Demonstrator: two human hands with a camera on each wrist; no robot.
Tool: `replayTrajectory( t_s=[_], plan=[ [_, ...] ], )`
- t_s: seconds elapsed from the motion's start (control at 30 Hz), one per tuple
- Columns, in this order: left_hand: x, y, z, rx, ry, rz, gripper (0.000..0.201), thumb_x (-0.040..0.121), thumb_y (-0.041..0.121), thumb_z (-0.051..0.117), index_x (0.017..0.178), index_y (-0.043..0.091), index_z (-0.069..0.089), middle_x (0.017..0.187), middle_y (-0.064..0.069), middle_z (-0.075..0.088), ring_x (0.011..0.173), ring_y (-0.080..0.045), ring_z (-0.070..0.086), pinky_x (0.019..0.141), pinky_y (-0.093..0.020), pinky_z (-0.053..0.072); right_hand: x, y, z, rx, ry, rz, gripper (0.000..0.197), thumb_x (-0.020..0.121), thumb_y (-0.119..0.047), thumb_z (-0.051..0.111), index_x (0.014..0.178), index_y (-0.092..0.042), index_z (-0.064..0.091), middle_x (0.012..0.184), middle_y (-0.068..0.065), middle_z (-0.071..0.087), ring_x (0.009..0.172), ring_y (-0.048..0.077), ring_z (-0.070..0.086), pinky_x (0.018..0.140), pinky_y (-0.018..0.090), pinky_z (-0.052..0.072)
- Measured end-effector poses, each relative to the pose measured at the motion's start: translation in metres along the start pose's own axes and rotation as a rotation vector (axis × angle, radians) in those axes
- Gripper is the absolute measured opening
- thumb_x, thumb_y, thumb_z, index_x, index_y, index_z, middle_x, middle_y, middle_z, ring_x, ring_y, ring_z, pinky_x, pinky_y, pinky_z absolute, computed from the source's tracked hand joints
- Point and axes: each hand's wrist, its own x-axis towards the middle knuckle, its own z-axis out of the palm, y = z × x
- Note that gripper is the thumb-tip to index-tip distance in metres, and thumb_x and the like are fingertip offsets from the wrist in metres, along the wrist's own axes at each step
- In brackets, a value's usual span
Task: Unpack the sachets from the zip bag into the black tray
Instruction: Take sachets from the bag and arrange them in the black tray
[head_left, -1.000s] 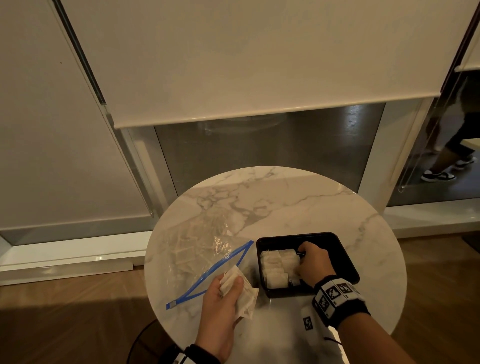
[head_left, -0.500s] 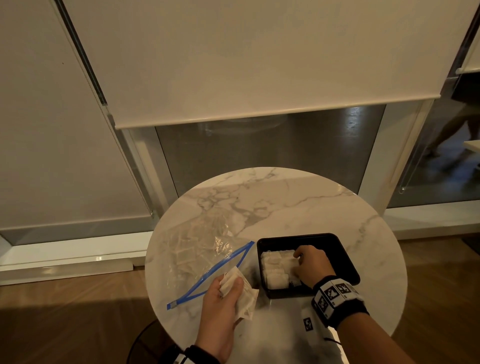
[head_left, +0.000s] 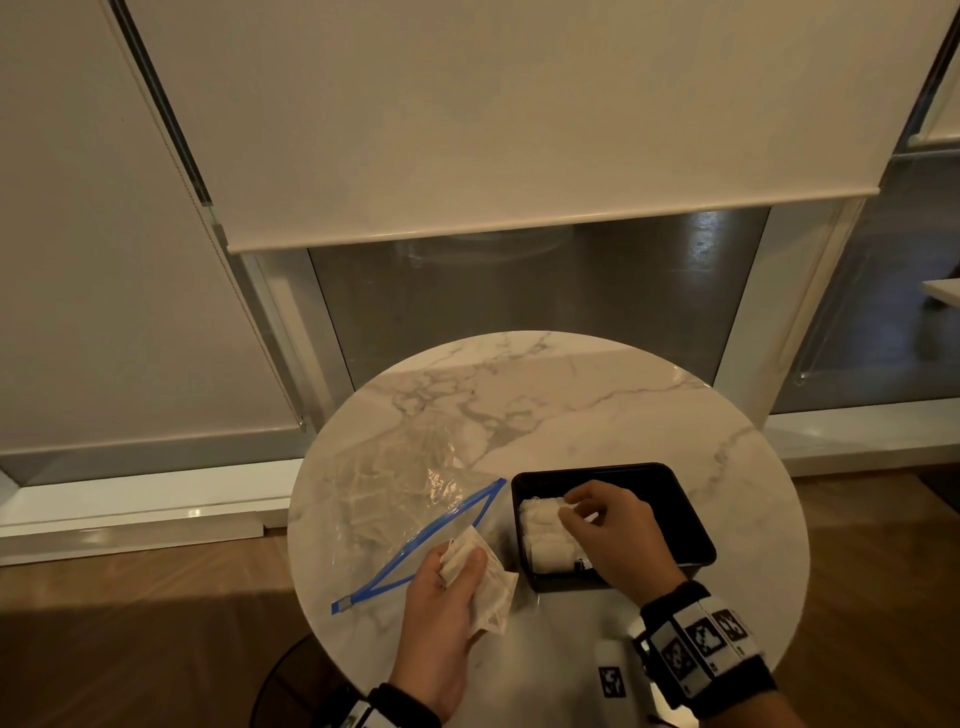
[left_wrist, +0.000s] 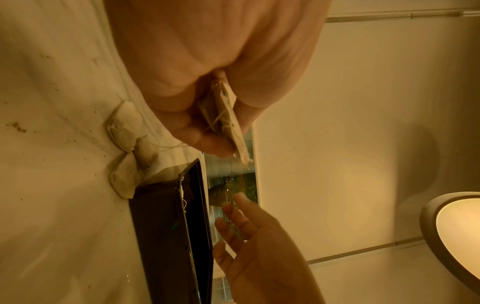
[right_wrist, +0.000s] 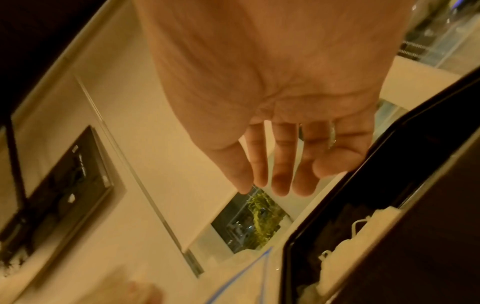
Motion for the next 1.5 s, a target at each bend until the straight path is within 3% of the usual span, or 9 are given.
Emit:
replayTrajectory(
  t_s=[0.13, 0.27, 0.5, 0.6, 0.8, 0.93, 1.1, 1.37, 1.5],
  plan=[
    [0.001, -0.002, 0.001, -0.017, -0.002, 0.030, 0.018, 0.096, 0.019, 0.064, 0.114, 0.020, 0.066, 0.110, -0.010, 0.073, 0.102, -0.028, 0.070, 0.072, -0.036, 0.057, -0.027, -0.024, 0.002, 0.154, -0.271, -0.033, 0.017, 0.092, -0.036, 0.066, 0.080, -0.026, 0.072, 0.077, -0.005, 0.071, 0.074, 0.005, 0.066, 0.071, 0.024, 0.054],
    [-0.001, 0.001, 0.000, -0.061, -0.034, 0.051, 0.022, 0.099, 0.018, 0.059, 0.121, 0.017, 0.064, 0.109, -0.010, 0.074, 0.100, -0.026, 0.073, 0.074, -0.036, 0.058, -0.042, -0.033, 0.005, 0.231, -0.459, 0.007, 0.021, 0.090, -0.039, 0.069, 0.083, -0.020, 0.075, 0.079, 0.000, 0.074, 0.065, 0.002, 0.063, 0.059, 0.015, 0.047],
    [-0.003, 0.001, -0.003, -0.069, -0.044, 0.085, 0.023, 0.101, 0.023, 0.054, 0.120, 0.014, 0.063, 0.111, -0.016, 0.073, 0.102, -0.031, 0.072, 0.078, -0.041, 0.057, -0.046, -0.036, 0.012, 0.322, -0.463, -0.031, 0.012, 0.086, -0.024, 0.077, 0.081, -0.014, 0.074, 0.073, 0.002, 0.074, 0.066, 0.006, 0.065, 0.064, 0.020, 0.051],
    [-0.004, 0.003, -0.004, -0.070, -0.059, 0.079, 0.025, 0.102, 0.025, 0.053, 0.121, 0.014, 0.064, 0.110, -0.014, 0.074, 0.102, -0.030, 0.072, 0.080, -0.041, 0.057, -0.047, -0.037, 0.014, 0.320, -0.438, -0.051, 0.013, 0.087, -0.022, 0.075, 0.076, -0.016, 0.072, 0.068, 0.001, 0.071, 0.061, 0.006, 0.061, 0.059, 0.020, 0.047],
    [-0.003, 0.002, -0.008, -0.041, -0.024, 0.059, 0.025, 0.100, 0.030, 0.055, 0.120, 0.017, 0.065, 0.110, -0.012, 0.073, 0.092, -0.025, 0.072, 0.064, -0.033, 0.057, -0.046, -0.036, 0.010, 0.335, -0.393, -0.025, 0.013, 0.091, -0.017, 0.070, 0.081, -0.010, 0.069, 0.064, -0.003, 0.066, 0.059, 0.005, 0.059, 0.054, 0.015, 0.045],
    [-0.003, 0.002, -0.008, -0.058, -0.028, 0.058, 0.023, 0.101, 0.025, 0.056, 0.119, 0.015, 0.065, 0.109, -0.013, 0.071, 0.088, -0.023, 0.069, 0.061, -0.031, 0.057, -0.044, -0.033, 0.009, 0.329, -0.340, -0.009, 0.010, 0.092, -0.020, 0.069, 0.082, -0.015, 0.069, 0.070, 0.003, 0.071, 0.064, 0.008, 0.064, 0.057, 0.016, 0.048],
    [-0.003, 0.001, -0.006, -0.046, -0.051, 0.083, 0.024, 0.099, 0.022, 0.057, 0.121, 0.015, 0.064, 0.109, -0.012, 0.073, 0.092, -0.023, 0.071, 0.064, -0.031, 0.057, -0.042, -0.031, 0.008, 0.391, -0.278, 0.007, 0.009, 0.091, -0.019, 0.070, 0.082, -0.014, 0.070, 0.076, 0.012, 0.072, 0.068, 0.028, 0.068, 0.062, 0.025, 0.056],
    [-0.001, -0.003, -0.006, -0.006, -0.057, 0.078, 0.026, 0.092, 0.016, 0.067, 0.118, 0.019, 0.066, 0.110, -0.008, 0.074, 0.103, -0.029, 0.071, 0.082, -0.043, 0.060, -0.044, -0.032, 0.008, 0.493, -0.302, 0.045, 0.013, 0.094, -0.018, 0.066, 0.085, -0.010, 0.072, 0.072, 0.004, 0.072, 0.062, 0.013, 0.064, 0.060, 0.025, 0.054],
    [-0.002, -0.005, -0.006, -0.004, -0.091, 0.083, 0.028, 0.092, 0.012, 0.066, 0.120, 0.018, 0.065, 0.111, -0.008, 0.074, 0.104, -0.027, 0.072, 0.084, -0.044, 0.060, -0.042, -0.031, 0.007, 0.484, -0.298, 0.049, 0.013, 0.094, -0.021, 0.066, 0.087, -0.012, 0.072, 0.082, 0.006, 0.074, 0.067, 0.016, 0.068, 0.062, 0.026, 0.054]
  ],
)
